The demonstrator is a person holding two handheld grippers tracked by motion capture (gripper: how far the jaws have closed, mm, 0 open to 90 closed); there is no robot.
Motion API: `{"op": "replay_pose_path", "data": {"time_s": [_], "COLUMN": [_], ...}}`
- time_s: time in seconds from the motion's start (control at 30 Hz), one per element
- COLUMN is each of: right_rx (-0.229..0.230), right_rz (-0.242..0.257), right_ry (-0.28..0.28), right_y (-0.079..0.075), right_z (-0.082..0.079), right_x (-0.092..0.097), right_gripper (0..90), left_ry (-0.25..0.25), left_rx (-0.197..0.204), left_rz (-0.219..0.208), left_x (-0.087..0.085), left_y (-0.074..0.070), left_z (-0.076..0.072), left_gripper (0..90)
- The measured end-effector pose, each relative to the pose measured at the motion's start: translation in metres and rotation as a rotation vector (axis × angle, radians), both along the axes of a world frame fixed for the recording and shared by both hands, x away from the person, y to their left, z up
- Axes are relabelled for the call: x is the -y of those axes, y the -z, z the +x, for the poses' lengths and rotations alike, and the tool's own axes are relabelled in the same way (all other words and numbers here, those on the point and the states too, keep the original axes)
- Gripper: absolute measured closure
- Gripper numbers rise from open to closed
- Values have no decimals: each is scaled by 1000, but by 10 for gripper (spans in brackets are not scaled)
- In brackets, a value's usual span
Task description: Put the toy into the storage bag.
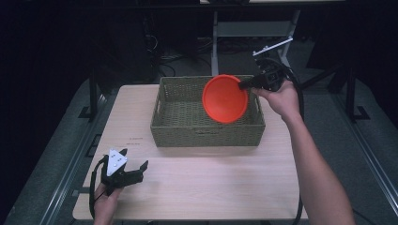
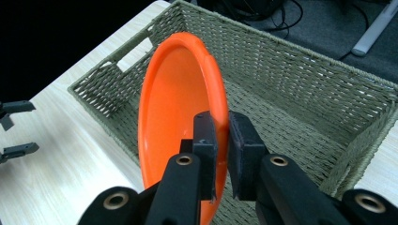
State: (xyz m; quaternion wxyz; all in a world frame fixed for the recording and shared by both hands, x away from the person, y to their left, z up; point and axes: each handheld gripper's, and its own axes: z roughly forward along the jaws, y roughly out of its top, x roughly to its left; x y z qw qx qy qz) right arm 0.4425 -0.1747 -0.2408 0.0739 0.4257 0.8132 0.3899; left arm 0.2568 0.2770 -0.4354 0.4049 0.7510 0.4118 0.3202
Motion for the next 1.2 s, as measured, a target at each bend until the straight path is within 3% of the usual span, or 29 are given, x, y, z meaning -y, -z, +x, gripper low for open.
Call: {"op": "replay_pose_path", "data": {"time_s": [0.37,0.67,1.2], "right_rx": [-22,-49,-64], "right_rz": [-4,-15,-33], "right_ry": [38,74,94], "right_y": [12,31,49], "right_z": [18,32,40], "right_x": [-5,-9,-15], "right_gripper": [822,821,821], "left_ry": [-3,1,11], "left_rx": [-2,-1,-3], "left_rz": [3,3,8], "left_x": [-1,0,2], "left_y": [-1,0,0], "left_z": [0,0,0], "left_gripper": [128,128,128]}}
